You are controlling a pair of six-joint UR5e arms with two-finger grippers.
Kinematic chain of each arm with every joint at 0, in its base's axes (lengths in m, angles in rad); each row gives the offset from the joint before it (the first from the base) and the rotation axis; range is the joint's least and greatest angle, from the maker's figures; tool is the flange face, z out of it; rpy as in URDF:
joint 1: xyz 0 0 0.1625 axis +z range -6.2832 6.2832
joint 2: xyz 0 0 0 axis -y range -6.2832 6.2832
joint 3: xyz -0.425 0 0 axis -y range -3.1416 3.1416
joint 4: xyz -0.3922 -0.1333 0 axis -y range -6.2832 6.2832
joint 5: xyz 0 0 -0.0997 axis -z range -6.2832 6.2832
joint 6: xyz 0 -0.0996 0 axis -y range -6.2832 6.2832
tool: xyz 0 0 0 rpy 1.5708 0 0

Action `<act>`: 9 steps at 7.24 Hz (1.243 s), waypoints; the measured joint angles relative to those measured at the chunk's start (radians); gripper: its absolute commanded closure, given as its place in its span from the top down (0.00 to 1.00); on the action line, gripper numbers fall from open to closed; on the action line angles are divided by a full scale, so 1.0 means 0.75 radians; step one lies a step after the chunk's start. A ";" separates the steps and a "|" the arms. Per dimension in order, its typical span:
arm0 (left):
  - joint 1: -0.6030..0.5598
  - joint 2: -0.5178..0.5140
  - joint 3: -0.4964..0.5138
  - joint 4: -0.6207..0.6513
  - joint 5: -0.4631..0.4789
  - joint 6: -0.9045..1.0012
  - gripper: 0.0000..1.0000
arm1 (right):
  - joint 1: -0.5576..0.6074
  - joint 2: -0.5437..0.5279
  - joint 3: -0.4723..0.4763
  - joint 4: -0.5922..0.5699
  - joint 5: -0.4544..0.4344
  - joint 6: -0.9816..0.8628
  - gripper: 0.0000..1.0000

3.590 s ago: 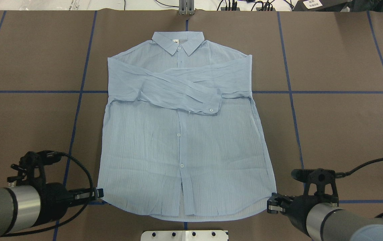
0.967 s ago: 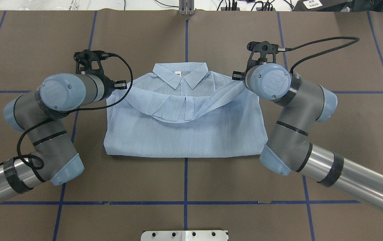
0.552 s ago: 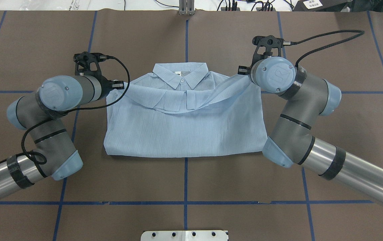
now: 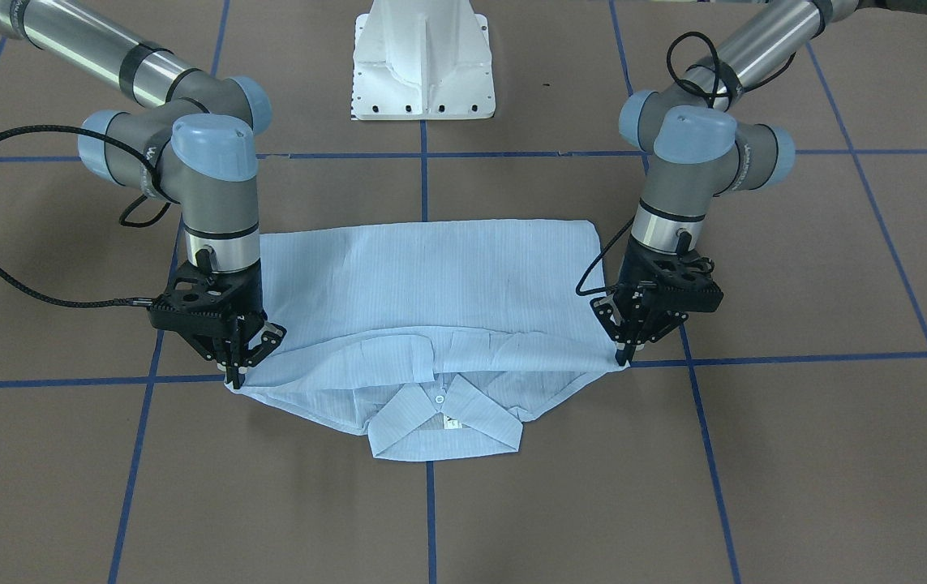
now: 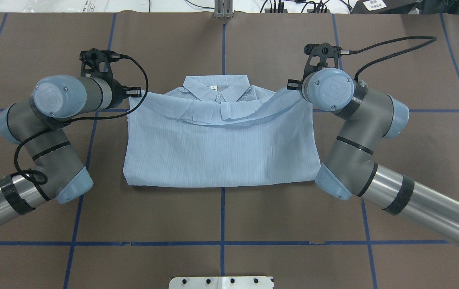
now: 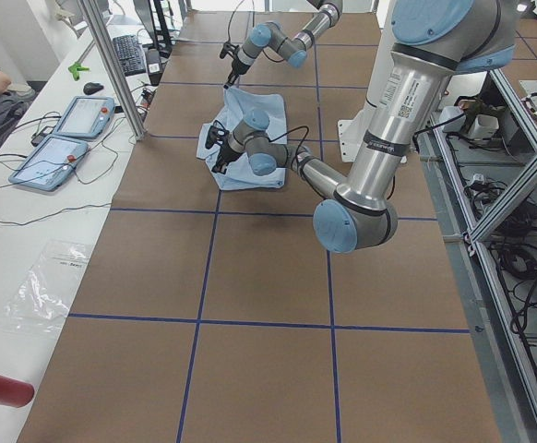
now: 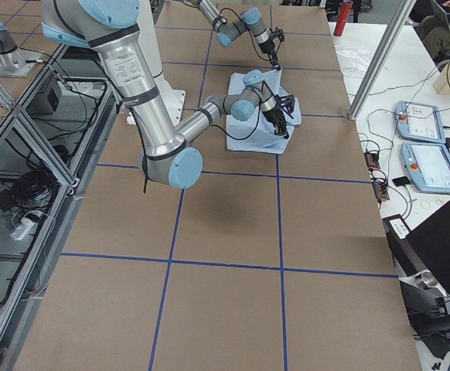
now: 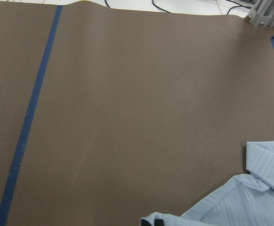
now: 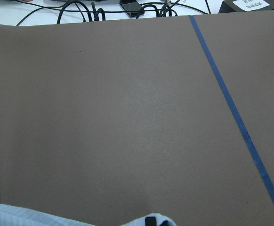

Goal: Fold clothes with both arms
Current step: 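Lay the folded hem near the collar and open both grippers, then move the left gripper down to the shirt's side edge nearest it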

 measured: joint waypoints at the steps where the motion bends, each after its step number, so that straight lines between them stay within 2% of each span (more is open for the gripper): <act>1: -0.003 0.003 0.005 -0.001 -0.007 0.017 1.00 | -0.002 0.000 -0.010 0.001 0.001 0.000 1.00; 3: -0.006 0.021 -0.022 -0.007 -0.023 0.125 1.00 | -0.002 0.006 -0.005 0.002 0.015 0.001 1.00; 5: -0.008 0.081 -0.136 -0.010 -0.127 0.183 1.00 | 0.022 -0.002 0.054 0.002 0.126 -0.046 1.00; 7: 0.036 0.208 -0.299 -0.023 -0.185 0.079 1.00 | 0.033 -0.016 0.091 0.003 0.175 -0.073 1.00; 9: 0.160 0.302 -0.363 -0.073 -0.168 -0.087 0.97 | 0.034 -0.017 0.100 0.004 0.180 -0.073 1.00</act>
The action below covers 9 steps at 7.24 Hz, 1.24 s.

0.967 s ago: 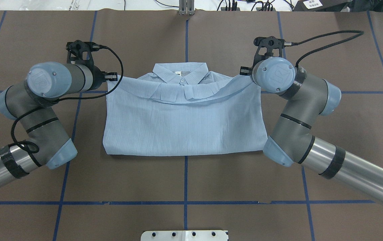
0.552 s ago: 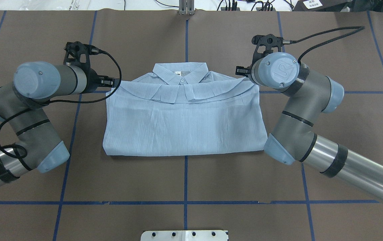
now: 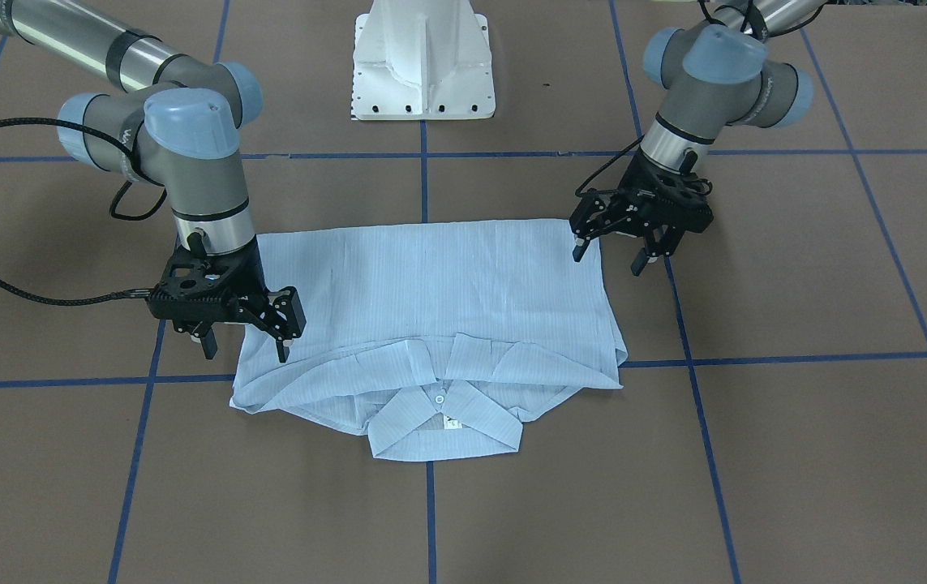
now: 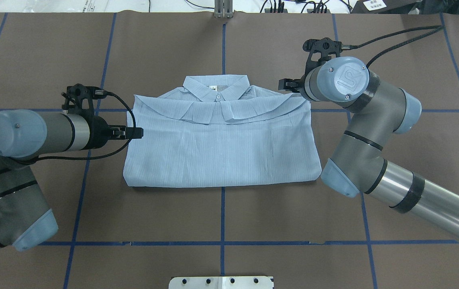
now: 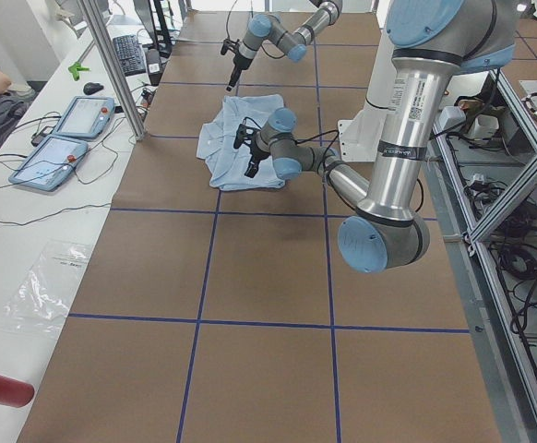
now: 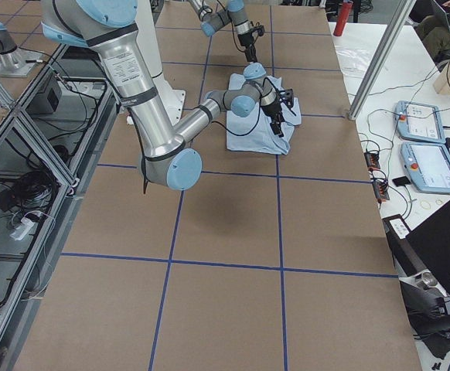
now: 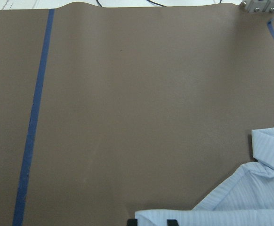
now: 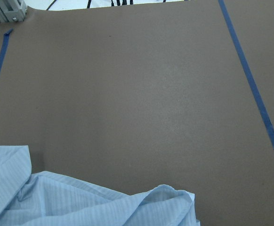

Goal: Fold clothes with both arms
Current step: 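Move the left gripper down to the shirt's side edge nearest it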

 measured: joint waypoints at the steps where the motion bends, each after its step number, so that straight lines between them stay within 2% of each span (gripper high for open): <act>1: 0.062 0.040 -0.013 -0.027 0.034 -0.065 0.87 | 0.000 -0.001 0.006 0.000 0.000 0.001 1.00; 2: 0.123 0.063 -0.013 -0.046 0.085 -0.137 0.77 | -0.001 -0.003 0.011 0.000 -0.001 0.002 1.00; 3: 0.168 0.073 -0.005 -0.052 0.126 -0.191 0.72 | -0.001 -0.004 0.013 0.000 -0.002 0.002 1.00; 5: 0.210 0.077 0.013 -0.051 0.151 -0.228 0.69 | -0.002 -0.006 0.015 0.000 -0.004 0.001 1.00; 6: 0.226 0.078 0.018 -0.050 0.153 -0.232 0.50 | -0.002 -0.006 0.015 0.000 -0.005 0.001 1.00; 8: 0.249 0.077 0.019 -0.050 0.153 -0.234 0.00 | -0.002 -0.006 0.015 0.000 -0.005 0.001 1.00; 9: 0.259 0.076 0.017 -0.050 0.154 -0.235 0.00 | -0.002 -0.006 0.015 0.000 -0.005 0.001 1.00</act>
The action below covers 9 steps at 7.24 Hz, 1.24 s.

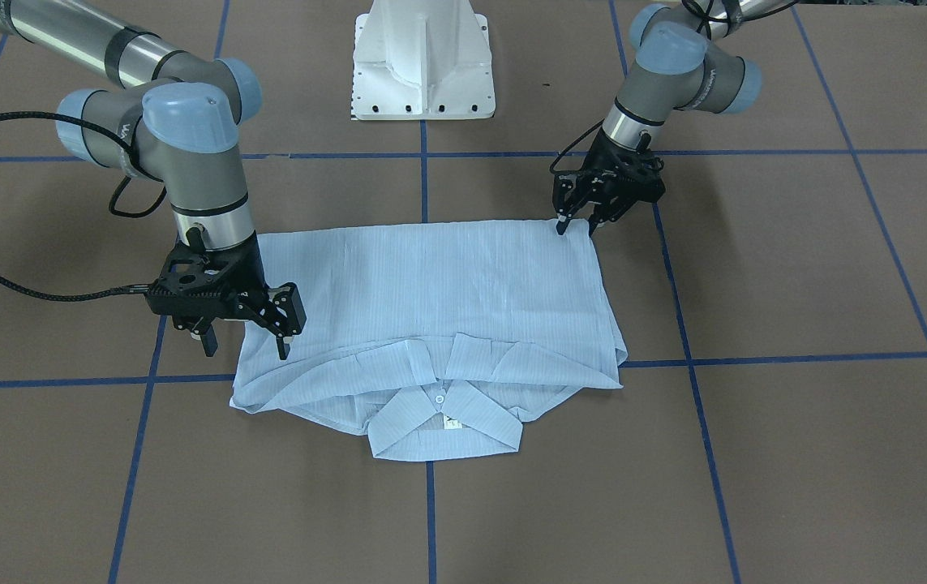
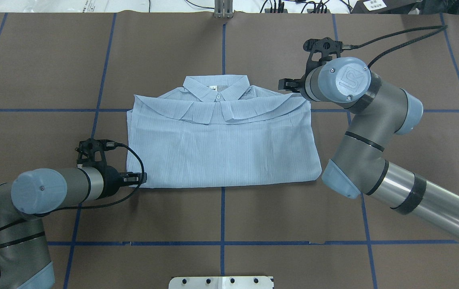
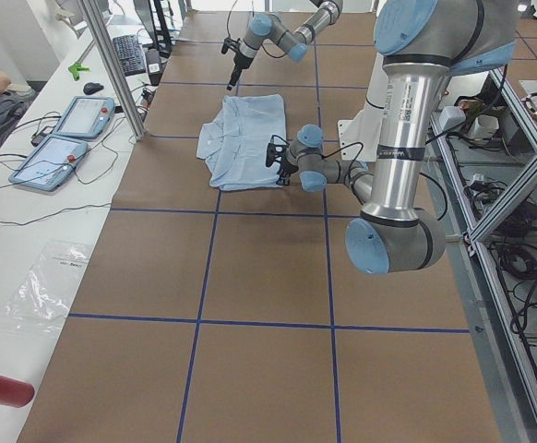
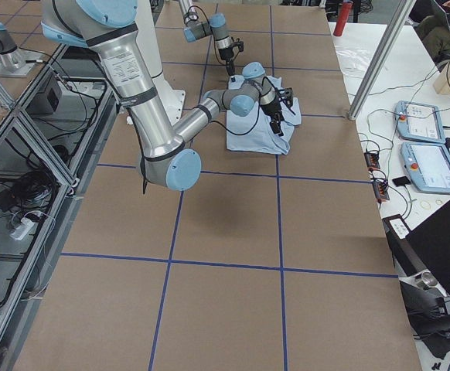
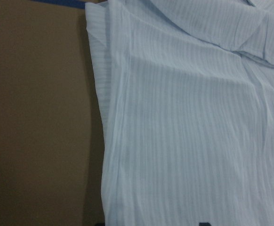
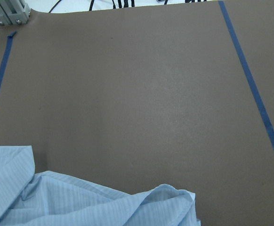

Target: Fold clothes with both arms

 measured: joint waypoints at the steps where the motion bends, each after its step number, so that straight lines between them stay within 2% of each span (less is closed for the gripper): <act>1: 0.006 0.000 -0.005 0.000 0.001 0.000 0.00 | -0.001 0.001 0.001 0.000 0.000 0.000 1.00; 4: -0.021 0.019 -0.014 0.004 0.009 0.046 0.00 | -0.004 0.002 0.001 0.001 0.000 0.003 1.00; 6: -0.167 0.033 0.018 0.007 0.008 0.231 0.00 | -0.010 0.003 0.000 0.002 0.000 0.011 1.00; 7: -0.269 0.015 0.076 0.008 0.007 0.326 0.00 | -0.012 0.005 0.000 0.002 0.001 0.014 1.00; 8: -0.381 -0.063 0.194 0.008 0.007 0.416 0.00 | -0.015 0.008 0.000 0.002 0.001 0.017 1.00; 9: -0.488 -0.216 0.389 0.006 0.007 0.479 0.00 | -0.017 0.012 0.001 0.002 0.001 0.018 1.00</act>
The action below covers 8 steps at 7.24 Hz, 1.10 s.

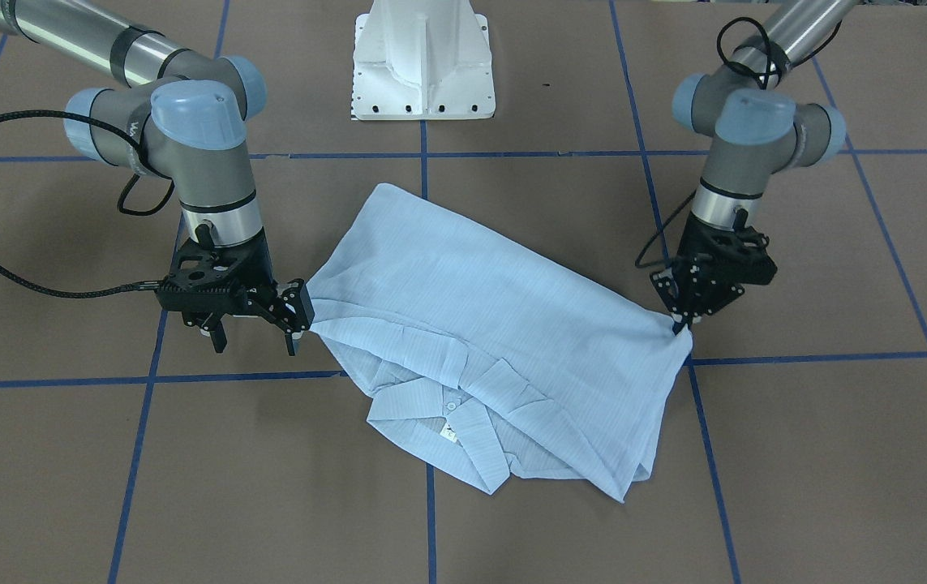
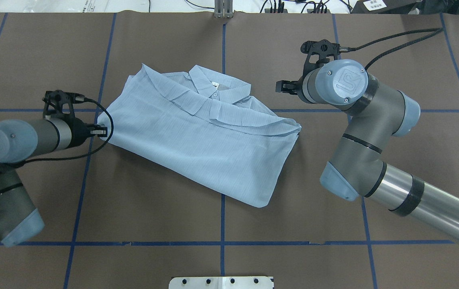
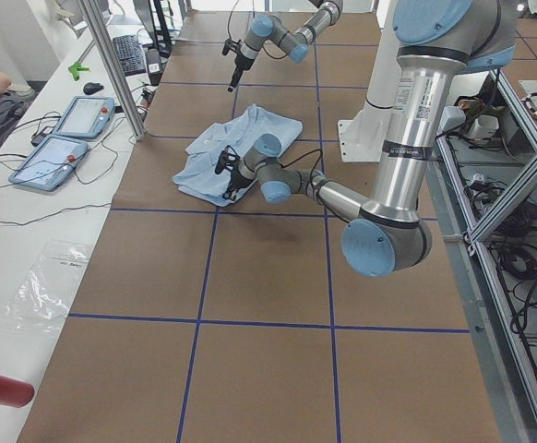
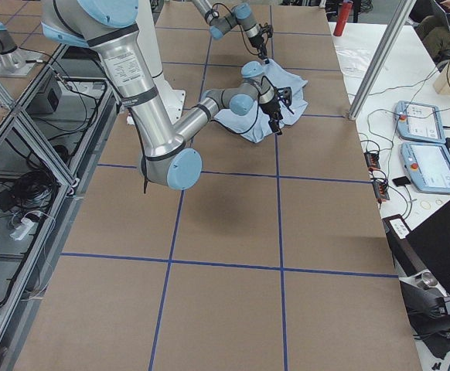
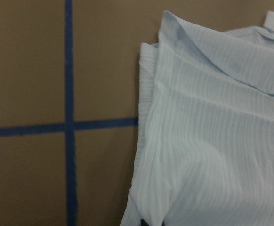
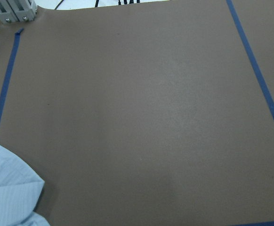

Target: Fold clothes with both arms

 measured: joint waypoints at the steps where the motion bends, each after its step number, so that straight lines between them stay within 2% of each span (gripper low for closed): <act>1: -0.094 -0.184 0.232 -0.005 0.001 0.041 0.00 | -0.004 0.003 0.003 0.000 0.000 0.001 1.00; 3: -0.194 -0.510 0.609 -0.015 0.003 0.091 0.00 | -0.014 0.003 0.021 0.000 -0.001 0.002 1.00; 4: -0.208 -0.638 0.765 -0.044 0.003 0.098 0.21 | -0.018 0.003 0.028 0.000 -0.001 0.002 1.00; 5: -0.217 -0.703 0.859 -0.089 0.000 0.106 0.99 | -0.021 0.005 0.031 0.000 -0.001 0.002 1.00; 7: -0.262 -0.689 0.879 -0.165 -0.051 0.248 1.00 | -0.031 0.024 0.027 -0.006 0.000 0.002 1.00; 8: -0.309 -0.617 0.810 -0.200 -0.160 0.338 1.00 | -0.037 0.073 0.003 -0.019 0.002 0.002 1.00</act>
